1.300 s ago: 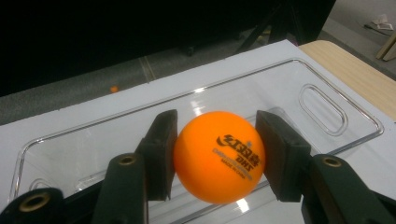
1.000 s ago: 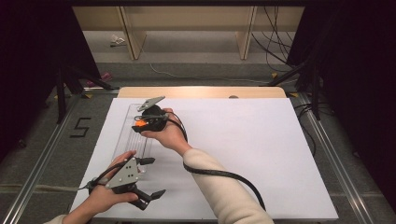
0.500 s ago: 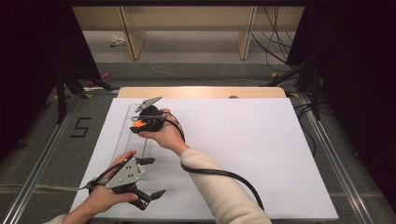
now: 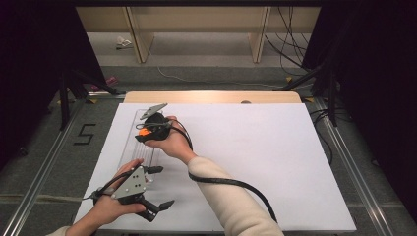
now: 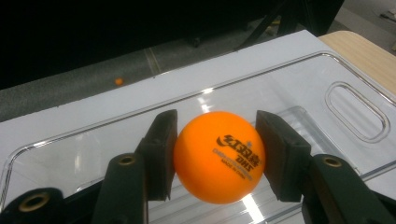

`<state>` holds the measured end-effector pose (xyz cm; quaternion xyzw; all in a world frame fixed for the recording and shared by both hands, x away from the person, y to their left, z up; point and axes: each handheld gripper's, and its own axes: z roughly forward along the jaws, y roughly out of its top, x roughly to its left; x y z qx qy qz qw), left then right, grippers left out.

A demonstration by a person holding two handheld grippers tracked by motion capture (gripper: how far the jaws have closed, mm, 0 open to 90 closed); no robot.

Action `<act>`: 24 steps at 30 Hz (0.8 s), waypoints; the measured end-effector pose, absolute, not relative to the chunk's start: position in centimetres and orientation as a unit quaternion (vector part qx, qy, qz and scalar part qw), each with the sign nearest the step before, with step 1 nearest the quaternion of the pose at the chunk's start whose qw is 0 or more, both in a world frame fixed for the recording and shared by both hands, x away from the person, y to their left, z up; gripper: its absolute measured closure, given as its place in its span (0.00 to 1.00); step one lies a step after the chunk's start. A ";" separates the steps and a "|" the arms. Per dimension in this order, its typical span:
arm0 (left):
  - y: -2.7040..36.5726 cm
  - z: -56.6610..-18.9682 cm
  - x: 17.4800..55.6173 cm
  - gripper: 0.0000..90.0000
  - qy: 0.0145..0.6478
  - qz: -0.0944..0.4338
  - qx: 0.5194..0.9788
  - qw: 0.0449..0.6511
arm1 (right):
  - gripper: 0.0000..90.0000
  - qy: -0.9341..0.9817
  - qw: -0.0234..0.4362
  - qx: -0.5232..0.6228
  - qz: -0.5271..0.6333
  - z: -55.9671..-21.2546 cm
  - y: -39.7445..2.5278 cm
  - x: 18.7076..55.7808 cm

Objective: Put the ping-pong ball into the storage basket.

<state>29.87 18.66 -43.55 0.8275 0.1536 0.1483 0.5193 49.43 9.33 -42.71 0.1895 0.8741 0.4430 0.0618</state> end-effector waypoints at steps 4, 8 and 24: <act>18.6 -43.6 29.9 0.00 0.152 0.148 0.828 0.519 | 0.57 0.878 0.059 0.187 0.437 -43.0 9.5 49.5; 18.6 -43.6 29.9 0.00 0.152 0.148 0.828 0.519 | 0.57 0.879 0.055 0.186 0.435 -43.1 9.6 49.5; 18.6 -43.6 29.9 0.00 0.151 0.146 0.828 0.519 | 0.57 0.884 0.049 0.189 0.426 -43.9 9.9 49.6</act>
